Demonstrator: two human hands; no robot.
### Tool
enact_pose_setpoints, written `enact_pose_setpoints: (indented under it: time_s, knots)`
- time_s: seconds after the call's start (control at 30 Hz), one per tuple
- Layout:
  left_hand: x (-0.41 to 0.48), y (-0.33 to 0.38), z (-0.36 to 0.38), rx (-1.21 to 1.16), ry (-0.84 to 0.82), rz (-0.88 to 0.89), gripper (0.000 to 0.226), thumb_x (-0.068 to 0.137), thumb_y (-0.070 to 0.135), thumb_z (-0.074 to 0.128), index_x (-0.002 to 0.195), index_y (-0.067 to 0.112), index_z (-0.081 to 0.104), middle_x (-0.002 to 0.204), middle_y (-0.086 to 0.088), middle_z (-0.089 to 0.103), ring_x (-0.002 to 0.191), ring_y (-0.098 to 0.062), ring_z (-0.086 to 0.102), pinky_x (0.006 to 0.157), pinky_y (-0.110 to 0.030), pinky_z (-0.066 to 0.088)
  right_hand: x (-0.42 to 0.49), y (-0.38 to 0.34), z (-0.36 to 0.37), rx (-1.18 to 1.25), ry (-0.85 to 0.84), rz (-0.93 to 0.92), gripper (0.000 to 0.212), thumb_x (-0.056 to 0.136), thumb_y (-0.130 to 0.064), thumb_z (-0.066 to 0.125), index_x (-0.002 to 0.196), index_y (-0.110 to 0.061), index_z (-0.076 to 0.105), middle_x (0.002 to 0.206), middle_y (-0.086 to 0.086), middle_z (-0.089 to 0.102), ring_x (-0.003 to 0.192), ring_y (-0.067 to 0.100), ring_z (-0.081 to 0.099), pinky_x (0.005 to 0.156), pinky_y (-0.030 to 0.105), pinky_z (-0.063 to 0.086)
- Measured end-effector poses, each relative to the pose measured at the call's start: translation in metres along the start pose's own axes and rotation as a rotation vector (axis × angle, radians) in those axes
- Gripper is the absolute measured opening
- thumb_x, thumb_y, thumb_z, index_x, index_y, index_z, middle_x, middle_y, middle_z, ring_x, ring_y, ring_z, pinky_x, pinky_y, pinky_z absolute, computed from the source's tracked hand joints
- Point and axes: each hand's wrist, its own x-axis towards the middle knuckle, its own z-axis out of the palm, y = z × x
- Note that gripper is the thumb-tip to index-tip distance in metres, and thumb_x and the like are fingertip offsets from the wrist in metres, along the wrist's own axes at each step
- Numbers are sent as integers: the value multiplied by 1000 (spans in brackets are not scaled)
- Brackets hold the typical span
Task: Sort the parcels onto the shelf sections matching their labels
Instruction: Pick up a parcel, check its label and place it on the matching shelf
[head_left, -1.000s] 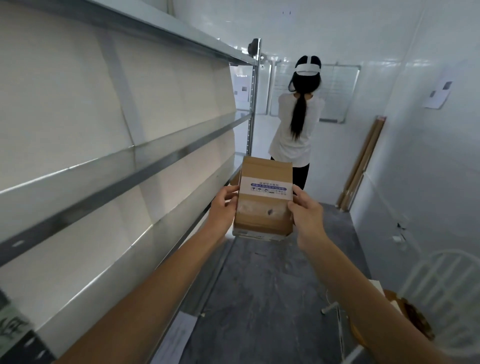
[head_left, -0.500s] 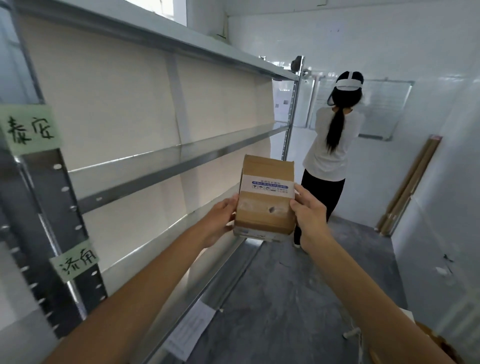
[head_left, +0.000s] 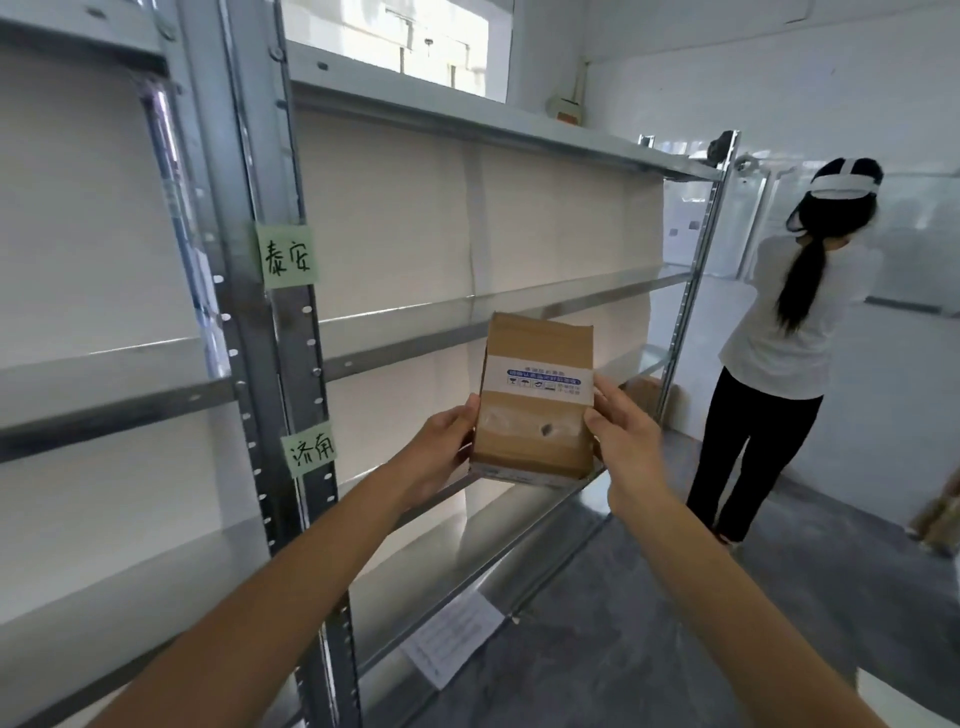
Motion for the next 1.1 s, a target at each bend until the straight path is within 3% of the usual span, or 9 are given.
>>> enact_pose_setpoints:
  time_s: [0.1,0.27,0.43,0.57,0.77,0.87,0.97,1.1]
  knots:
    - [-27,-5,-16,-49,60,-18,51,97,44,28,136,16,46,130,-3,56,123,-19,48,112,-36,33,-19,-1,16,0,-74,5,44,94,1,46,125,-29,59,124,-2,64,115,19,56,104,42,44]
    - [-71,-7,-51,-99,183,-16,48,97,44,31,130,16,51,124,-2,60,125,-21,49,113,-36,33,-54,-12,48,-10,-193,-12,45,94,0,48,109,-41,58,119,-2,65,111,20,58,101,40,48]
    - [-112,1,-82,-73,251,10,46,96,47,31,129,23,51,131,-7,57,125,-23,51,113,-43,33,-83,-23,79,-4,-275,-1,41,94,-6,51,125,-33,57,113,-9,63,105,15,55,102,43,44]
    - [-142,4,-103,-31,280,31,50,90,55,34,123,24,55,128,-8,60,122,-25,54,109,-44,38,-108,-30,99,22,-326,-4,39,94,-7,50,120,-36,58,108,-10,61,102,13,54,102,43,44]
    - [-191,7,-137,3,347,47,44,98,48,30,129,26,53,126,-1,62,119,-15,55,105,-31,42,-146,-31,137,59,-395,-8,39,94,-4,49,115,-36,58,111,-7,63,104,14,55,101,39,45]
    - [-218,9,-153,26,372,56,37,99,47,28,122,34,54,121,7,62,114,-8,55,103,-30,41,-165,-33,156,68,-436,0,41,94,-2,49,121,-31,59,106,-8,64,103,13,56,99,35,46]
    - [-244,14,-171,2,423,47,34,96,51,30,117,39,54,117,10,61,111,-10,54,99,-37,42,-186,-33,177,80,-465,-4,42,94,-1,49,112,-37,59,105,-8,65,105,14,57,98,35,47]
    - [-286,18,-197,20,497,42,43,95,55,31,130,36,49,127,6,56,120,-19,49,101,-48,43,-220,-37,206,82,-521,-4,41,94,-2,49,118,-33,60,117,-6,64,114,16,55,104,41,45]
